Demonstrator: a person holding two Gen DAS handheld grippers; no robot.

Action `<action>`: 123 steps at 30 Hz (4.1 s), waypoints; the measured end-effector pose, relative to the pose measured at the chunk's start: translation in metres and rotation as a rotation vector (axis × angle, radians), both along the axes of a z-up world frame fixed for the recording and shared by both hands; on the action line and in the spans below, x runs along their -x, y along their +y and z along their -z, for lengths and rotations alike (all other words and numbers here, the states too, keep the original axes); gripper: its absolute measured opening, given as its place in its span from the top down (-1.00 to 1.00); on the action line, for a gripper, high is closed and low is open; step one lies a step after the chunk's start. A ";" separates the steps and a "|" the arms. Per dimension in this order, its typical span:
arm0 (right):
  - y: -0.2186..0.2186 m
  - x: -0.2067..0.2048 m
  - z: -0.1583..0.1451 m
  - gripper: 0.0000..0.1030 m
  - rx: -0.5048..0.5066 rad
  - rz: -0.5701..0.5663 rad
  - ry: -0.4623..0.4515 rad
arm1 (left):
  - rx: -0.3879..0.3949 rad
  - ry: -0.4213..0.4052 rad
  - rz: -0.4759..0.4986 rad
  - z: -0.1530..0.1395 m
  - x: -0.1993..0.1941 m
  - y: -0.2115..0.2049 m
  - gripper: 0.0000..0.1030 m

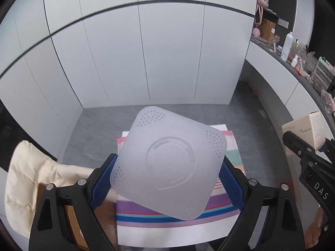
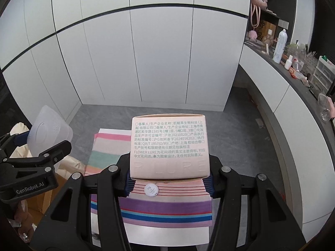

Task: Organize objects
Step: 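Lift the held cream box and frosted case off the tablecloth and carry them back, then carry the held cream box and frosted case over the cardboard box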

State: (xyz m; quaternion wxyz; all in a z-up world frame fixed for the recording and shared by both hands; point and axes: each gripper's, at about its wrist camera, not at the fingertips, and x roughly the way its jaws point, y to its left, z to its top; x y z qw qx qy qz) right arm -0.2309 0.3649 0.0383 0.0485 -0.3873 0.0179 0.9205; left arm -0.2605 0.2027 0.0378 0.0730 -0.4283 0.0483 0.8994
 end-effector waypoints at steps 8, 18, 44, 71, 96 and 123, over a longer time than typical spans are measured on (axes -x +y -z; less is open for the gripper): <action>0.003 -0.012 -0.002 -0.04 0.011 0.002 0.005 | 0.017 -0.012 0.032 -0.001 -0.018 0.008 -0.78; 0.009 -0.038 0.000 -0.04 0.028 -0.003 0.001 | 0.023 -0.007 0.028 0.000 -0.052 0.007 -0.78; 0.002 -0.201 -0.006 -0.04 0.021 0.025 0.076 | -0.003 0.071 0.036 -0.022 -0.217 -0.020 -0.78; 0.011 -0.319 0.046 -0.04 0.055 0.101 -0.018 | -0.019 0.027 0.040 0.033 -0.301 -0.058 -0.78; -0.025 -0.320 0.068 -0.04 0.033 0.021 -0.091 | -0.014 -0.049 -0.012 0.075 -0.321 -0.108 -0.78; -0.244 -0.270 0.111 -0.04 0.012 -0.553 -0.179 | -0.055 -0.111 -0.422 0.103 -0.372 -0.294 -0.78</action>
